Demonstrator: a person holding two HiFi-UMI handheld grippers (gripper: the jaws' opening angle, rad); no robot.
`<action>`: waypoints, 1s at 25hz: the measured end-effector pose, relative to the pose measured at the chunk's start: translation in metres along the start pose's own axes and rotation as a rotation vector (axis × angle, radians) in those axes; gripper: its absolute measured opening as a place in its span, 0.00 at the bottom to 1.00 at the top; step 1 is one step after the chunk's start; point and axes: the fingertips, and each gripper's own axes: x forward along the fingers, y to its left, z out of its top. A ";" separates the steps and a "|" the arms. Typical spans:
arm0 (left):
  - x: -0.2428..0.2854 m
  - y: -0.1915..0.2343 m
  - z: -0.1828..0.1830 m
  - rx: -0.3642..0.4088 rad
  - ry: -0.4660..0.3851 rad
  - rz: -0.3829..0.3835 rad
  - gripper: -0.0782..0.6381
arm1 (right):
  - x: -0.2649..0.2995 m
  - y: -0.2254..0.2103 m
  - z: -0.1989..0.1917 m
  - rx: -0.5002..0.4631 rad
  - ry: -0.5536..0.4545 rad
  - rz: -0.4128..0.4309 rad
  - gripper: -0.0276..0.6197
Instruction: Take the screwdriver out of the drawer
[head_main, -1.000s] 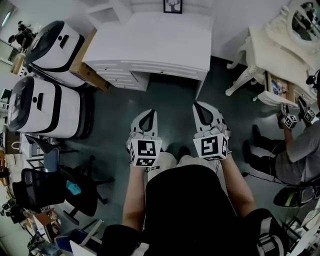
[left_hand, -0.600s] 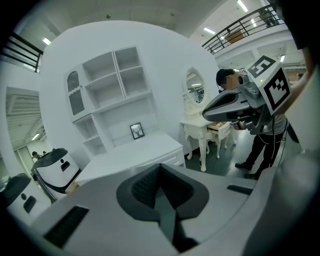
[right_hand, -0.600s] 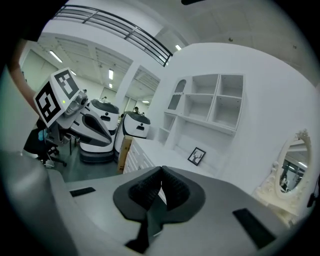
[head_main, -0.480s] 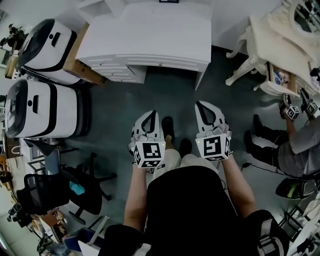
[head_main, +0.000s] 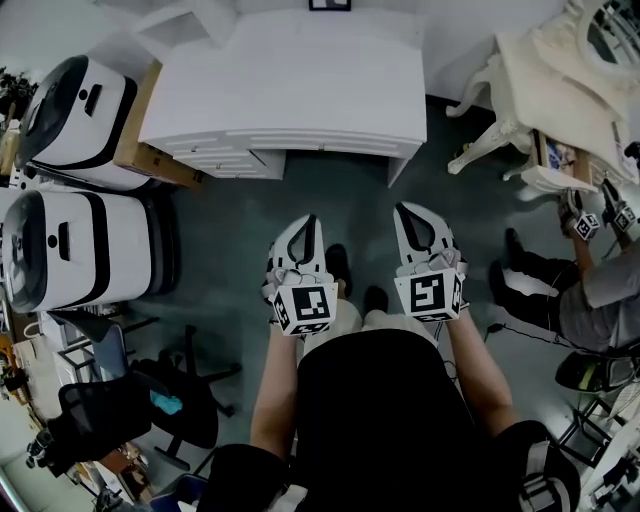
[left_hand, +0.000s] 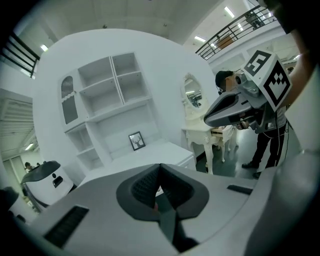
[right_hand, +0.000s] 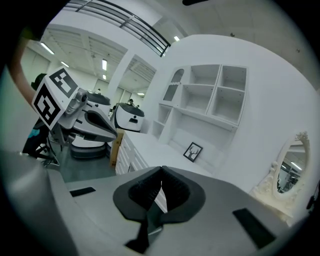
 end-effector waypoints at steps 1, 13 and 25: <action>0.009 0.007 -0.002 0.005 0.006 -0.004 0.14 | 0.010 -0.002 0.002 0.000 0.005 -0.003 0.07; 0.106 0.051 -0.029 0.042 0.041 -0.130 0.14 | 0.100 -0.023 0.004 0.027 0.091 -0.069 0.07; 0.176 0.056 -0.072 0.045 0.085 -0.196 0.14 | 0.143 -0.022 -0.020 0.046 0.165 -0.093 0.07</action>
